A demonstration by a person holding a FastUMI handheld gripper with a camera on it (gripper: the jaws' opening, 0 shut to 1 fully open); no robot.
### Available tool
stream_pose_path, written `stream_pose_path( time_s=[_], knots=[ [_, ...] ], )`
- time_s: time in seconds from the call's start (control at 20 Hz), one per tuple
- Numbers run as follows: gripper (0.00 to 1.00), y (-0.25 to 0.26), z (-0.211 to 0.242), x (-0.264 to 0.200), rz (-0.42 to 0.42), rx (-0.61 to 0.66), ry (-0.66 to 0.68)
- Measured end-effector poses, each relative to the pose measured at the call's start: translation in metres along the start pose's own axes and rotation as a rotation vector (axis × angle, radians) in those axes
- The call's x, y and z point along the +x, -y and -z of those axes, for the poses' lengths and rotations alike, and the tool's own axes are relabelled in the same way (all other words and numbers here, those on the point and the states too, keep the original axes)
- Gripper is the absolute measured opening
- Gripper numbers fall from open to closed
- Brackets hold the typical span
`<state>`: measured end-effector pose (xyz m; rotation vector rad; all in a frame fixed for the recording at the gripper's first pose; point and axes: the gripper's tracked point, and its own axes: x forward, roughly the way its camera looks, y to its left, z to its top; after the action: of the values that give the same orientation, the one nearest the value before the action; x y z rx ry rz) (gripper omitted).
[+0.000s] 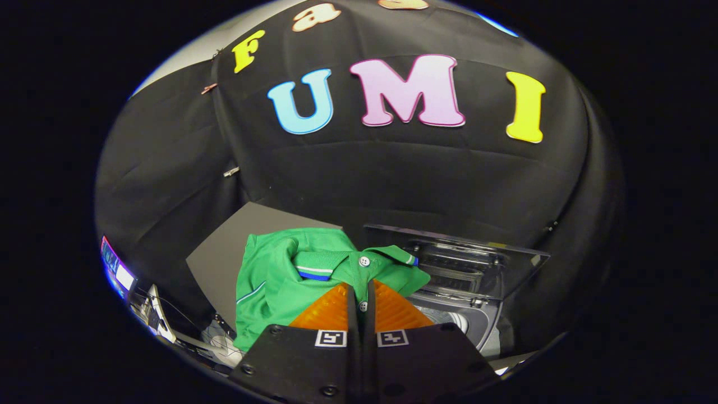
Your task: Put the clothes into the washing machine and then close the washing machine lid.
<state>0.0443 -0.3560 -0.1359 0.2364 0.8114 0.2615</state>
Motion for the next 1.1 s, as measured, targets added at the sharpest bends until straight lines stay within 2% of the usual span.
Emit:
stream_pose_path(
  time_s=[0.4,0.5,0.6,0.7,0.9,1.1],
  knots=[
    [0.05,0.052,0.008,-0.007,0.020,-0.021,-0.018],
    [0.05,0.057,0.028,0.015,0.008,-0.056,-0.044],
    [0.05,0.074,0.069,0.043,0.021,-0.100,-0.129],
    [0.05,0.080,0.099,0.061,0.013,-0.047,-0.200],
    [0.05,0.091,0.129,0.071,0.043,0.017,-0.259],
    [0.05,0.106,0.163,0.095,0.112,0.167,-0.328]
  ],
)
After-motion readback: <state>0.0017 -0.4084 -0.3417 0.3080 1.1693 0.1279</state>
